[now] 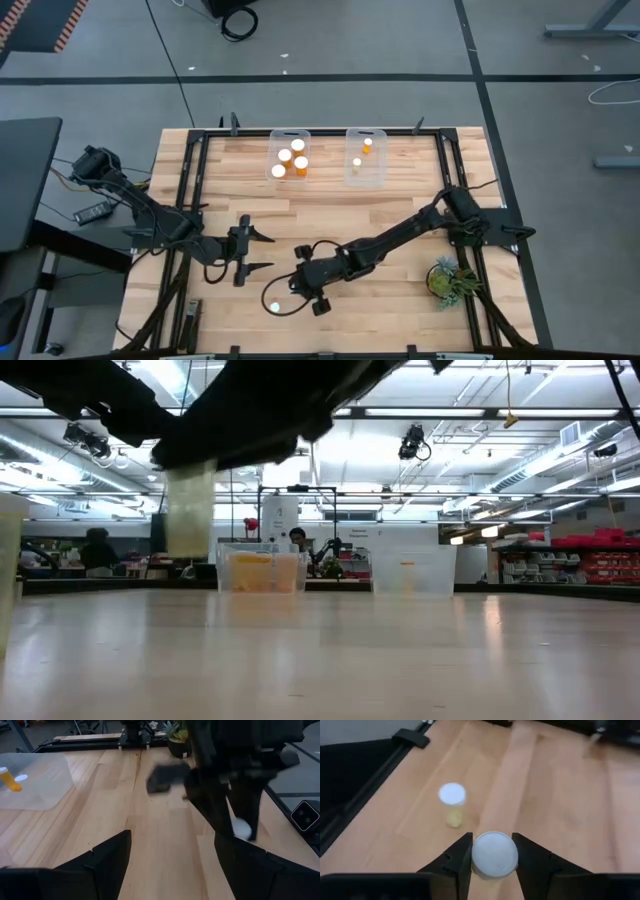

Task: Pick and place medicine bottles into bin by pill shape (circle, oval)
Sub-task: Put the small yellow pill bottle into the right transparent bin

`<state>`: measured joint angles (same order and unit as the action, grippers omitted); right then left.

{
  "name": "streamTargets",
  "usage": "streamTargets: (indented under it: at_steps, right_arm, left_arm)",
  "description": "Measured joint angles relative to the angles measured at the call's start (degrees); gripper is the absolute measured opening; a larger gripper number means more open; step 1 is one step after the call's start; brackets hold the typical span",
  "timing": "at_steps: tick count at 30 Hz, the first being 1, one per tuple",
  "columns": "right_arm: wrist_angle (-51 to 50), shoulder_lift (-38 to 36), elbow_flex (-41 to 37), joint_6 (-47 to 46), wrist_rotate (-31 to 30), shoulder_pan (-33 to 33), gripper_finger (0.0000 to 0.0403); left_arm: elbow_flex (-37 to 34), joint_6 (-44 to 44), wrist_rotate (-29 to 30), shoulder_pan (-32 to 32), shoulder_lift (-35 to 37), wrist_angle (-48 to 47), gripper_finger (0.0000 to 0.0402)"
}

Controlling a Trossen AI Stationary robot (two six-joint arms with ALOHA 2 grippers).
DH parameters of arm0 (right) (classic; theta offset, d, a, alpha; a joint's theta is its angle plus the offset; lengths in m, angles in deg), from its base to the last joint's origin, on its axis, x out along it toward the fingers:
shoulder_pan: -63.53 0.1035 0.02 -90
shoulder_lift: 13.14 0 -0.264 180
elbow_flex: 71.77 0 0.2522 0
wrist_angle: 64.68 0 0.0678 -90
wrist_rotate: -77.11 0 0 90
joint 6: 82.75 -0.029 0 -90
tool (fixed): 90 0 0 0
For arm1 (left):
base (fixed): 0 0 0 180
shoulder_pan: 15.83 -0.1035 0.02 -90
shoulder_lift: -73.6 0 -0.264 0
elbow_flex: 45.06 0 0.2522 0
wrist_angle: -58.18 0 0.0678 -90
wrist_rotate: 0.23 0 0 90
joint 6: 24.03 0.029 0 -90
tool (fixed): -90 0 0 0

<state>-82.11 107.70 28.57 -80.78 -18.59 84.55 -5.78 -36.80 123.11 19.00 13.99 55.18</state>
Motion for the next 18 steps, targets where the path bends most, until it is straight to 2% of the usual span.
streamTargets:
  at_steps: [9,18]
  right_arm:
    - [-12.1,-8.6,0.0,2.9,-5.4,-1.1,0.0137]
    - [-22.7,-17.2,0.0,4.5,-6.6,-7.1,0.0136]
  left_arm:
    - [0.0,0.0,0.0,0.0,0.0,0.0,0.0293]
    - [0.0,0.0,0.0,0.0,0.0,-0.1,0.0293]
